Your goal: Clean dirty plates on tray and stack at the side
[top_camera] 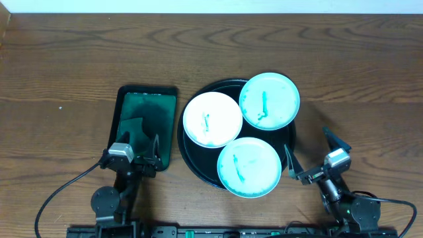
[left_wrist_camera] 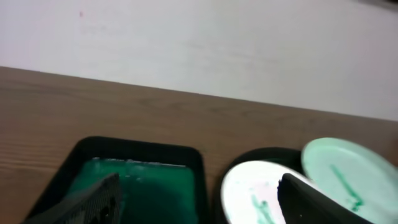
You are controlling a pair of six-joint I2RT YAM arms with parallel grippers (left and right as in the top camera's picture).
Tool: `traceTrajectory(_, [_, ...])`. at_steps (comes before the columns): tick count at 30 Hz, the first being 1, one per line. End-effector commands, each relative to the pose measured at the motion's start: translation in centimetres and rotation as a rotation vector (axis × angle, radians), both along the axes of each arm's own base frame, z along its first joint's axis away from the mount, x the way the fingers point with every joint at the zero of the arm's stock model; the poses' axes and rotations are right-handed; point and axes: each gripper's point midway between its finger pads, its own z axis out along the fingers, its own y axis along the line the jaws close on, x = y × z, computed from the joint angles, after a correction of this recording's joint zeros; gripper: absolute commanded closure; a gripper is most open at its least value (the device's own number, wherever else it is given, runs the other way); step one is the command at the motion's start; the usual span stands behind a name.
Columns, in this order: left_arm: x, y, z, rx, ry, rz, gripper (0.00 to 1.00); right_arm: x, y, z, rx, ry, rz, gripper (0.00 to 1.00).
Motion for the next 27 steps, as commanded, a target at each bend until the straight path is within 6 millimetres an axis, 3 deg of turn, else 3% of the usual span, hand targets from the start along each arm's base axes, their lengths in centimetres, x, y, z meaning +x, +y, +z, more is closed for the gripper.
traceTrajectory(1, [-0.7,-1.0,5.3,-0.038,-0.053,-0.053,0.2,-1.1,0.5,4.2,0.005,-0.047,0.04,0.01])
traceTrajectory(5, [0.0,-0.9,6.8,-0.056,0.114,-0.05,0.2,-0.4,0.5,6.8,-0.04,0.054,0.036,0.01])
traceTrajectory(8, [0.8,-0.9,6.7,-0.079,0.322,-0.047,0.2,1.3,1.0,7.1,-0.06,0.267,0.055,0.01])
traceTrajectory(13, [1.4,-1.4,7.2,-0.128,0.646,-0.073,0.2,3.8,2.4,5.9,-0.077,0.669,0.134,0.01])
traceTrajectory(18, [1.8,-1.6,7.4,-0.151,0.782,-0.08,0.2,5.8,3.8,4.6,0.014,0.875,0.184,0.01])
traceTrajectory(22, [1.1,-3.0,6.4,-0.202,0.862,-0.158,0.2,7.0,4.7,2.7,0.1,0.993,0.209,0.01])
traceTrajectory(23, [1.0,-2.9,5.9,-0.201,0.882,-0.151,0.2,7.2,4.7,2.2,0.099,1.007,0.203,0.01])
traceTrajectory(25, [1.0,-2.1,5.0,-0.179,0.919,-0.103,0.2,7.6,4.7,1.3,0.096,1.038,0.197,0.13])
traceTrajectory(27, [1.1,0.1,3.5,-0.118,0.965,0.021,0.2,7.7,4.8,0.0,0.08,1.08,0.182,0.17])
